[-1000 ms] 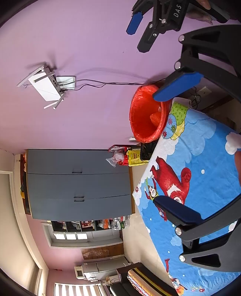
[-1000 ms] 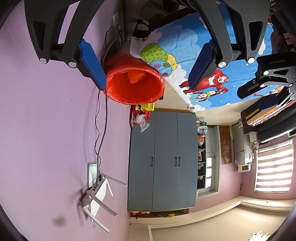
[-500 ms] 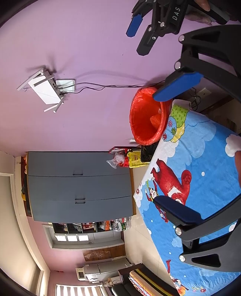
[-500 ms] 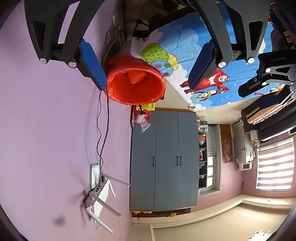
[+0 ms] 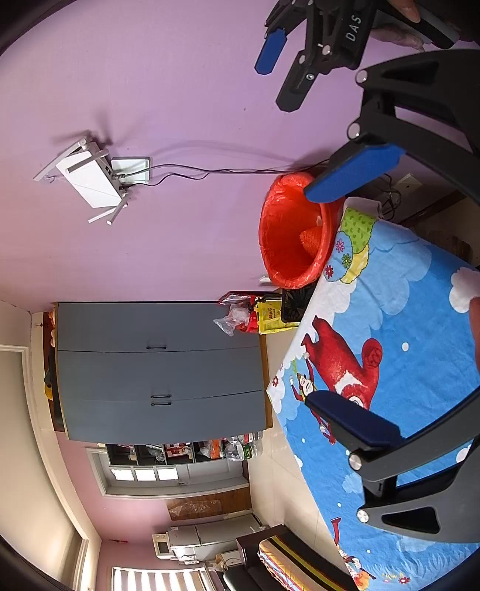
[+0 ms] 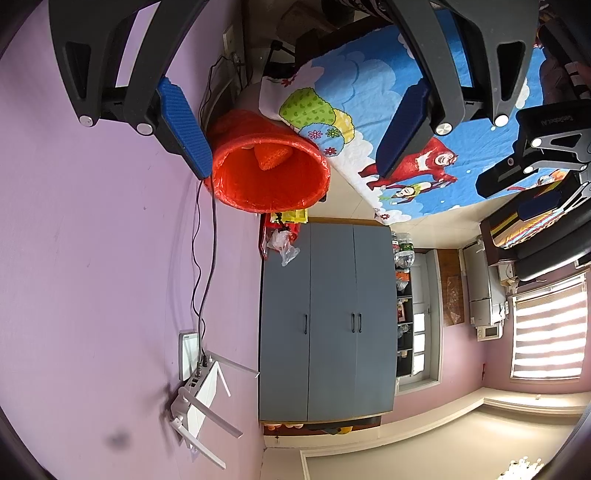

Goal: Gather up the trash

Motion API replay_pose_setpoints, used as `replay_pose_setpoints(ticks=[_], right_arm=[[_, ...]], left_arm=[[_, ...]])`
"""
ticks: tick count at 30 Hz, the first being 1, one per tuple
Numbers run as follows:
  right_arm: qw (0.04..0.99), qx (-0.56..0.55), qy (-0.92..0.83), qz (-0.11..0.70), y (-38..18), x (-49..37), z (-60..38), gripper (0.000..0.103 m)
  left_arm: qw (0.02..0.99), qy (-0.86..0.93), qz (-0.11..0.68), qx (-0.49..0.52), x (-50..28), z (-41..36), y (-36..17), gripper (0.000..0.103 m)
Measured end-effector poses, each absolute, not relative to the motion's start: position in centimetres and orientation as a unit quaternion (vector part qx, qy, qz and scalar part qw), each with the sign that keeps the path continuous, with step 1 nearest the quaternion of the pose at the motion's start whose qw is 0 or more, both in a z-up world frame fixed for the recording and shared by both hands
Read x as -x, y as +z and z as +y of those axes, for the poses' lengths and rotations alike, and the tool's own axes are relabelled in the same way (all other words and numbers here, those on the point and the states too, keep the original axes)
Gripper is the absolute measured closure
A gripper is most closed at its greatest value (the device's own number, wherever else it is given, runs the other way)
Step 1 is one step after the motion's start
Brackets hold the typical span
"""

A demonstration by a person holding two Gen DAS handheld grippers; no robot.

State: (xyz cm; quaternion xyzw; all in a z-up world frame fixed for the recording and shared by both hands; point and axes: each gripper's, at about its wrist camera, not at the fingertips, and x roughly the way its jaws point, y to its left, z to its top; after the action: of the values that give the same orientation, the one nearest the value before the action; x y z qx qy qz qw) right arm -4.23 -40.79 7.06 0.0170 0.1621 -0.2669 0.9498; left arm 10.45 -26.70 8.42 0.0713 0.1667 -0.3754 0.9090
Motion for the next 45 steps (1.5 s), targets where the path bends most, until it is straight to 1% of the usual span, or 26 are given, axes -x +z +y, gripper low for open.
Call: replay_pose_setpoints(ticks=[25,34,45], right_arm=[[0.953,-0.02,-0.256,0.158,6.98,4.38,-40.7,0.018],[0.954,-0.019,-0.256,0.157,7.09,4.41,-40.74,0.018],[0.953,-0.017,-0.262,0.154,7.18,4.69,-40.91,0.018]], left_arm=[[0.907,-0.385,0.162,-0.062,-10.67,-26.71,8.28,0.004],[0.904,-0.388,0.172,-0.048,-11.27,-26.75,8.02,0.004],[0.905,-0.385,0.17,-0.055,-11.01,-26.97,7.69,0.004]])
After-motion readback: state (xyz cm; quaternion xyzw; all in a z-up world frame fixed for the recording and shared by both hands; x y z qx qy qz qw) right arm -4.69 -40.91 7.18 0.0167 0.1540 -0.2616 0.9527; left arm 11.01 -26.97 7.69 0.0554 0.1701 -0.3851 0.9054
